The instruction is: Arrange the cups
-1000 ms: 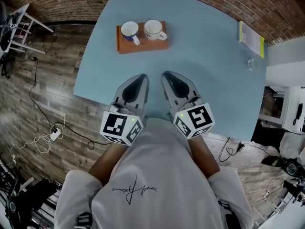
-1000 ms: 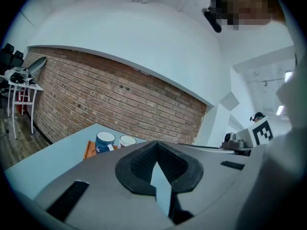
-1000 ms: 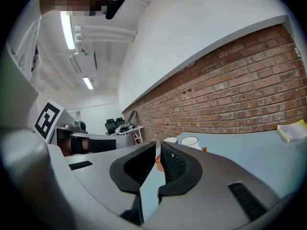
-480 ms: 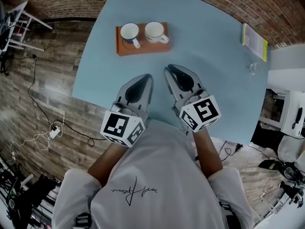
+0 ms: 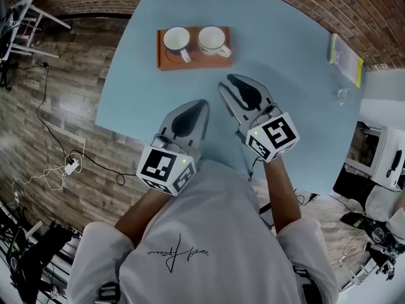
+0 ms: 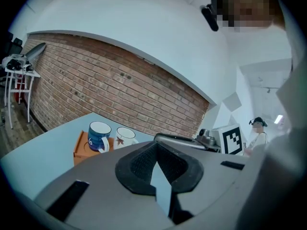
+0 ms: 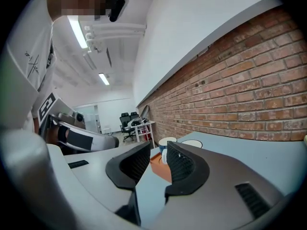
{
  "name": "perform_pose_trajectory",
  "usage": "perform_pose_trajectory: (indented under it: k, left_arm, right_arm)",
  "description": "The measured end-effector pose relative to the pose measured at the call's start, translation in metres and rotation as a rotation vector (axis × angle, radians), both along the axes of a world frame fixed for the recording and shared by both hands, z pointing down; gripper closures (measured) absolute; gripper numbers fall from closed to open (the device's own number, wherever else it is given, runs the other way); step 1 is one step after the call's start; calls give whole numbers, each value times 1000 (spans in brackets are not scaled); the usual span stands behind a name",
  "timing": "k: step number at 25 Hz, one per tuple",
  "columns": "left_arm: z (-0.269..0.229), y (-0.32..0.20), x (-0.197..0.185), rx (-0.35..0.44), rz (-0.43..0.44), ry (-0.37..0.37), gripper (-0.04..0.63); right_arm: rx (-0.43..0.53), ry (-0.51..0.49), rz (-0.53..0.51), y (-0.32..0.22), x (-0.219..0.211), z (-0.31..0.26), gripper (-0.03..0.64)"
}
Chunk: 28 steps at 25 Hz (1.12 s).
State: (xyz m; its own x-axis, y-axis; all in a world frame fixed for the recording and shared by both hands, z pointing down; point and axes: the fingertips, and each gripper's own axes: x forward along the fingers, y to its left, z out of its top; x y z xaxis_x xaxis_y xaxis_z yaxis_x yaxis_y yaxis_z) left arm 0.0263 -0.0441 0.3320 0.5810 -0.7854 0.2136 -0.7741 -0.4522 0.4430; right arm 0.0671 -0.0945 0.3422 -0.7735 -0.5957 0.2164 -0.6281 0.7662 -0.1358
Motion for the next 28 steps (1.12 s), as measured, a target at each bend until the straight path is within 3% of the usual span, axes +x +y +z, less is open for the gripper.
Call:
perform_pose_trajectory:
  k: [11, 28]
  left_arm:
    - [15, -6, 2, -55, 9, -1, 586]
    - [33, -11, 1, -98, 39, -35, 586]
  right_arm:
    - [50, 24, -49, -21, 1, 11, 508]
    - [71, 145, 1, -76, 14, 64, 476]
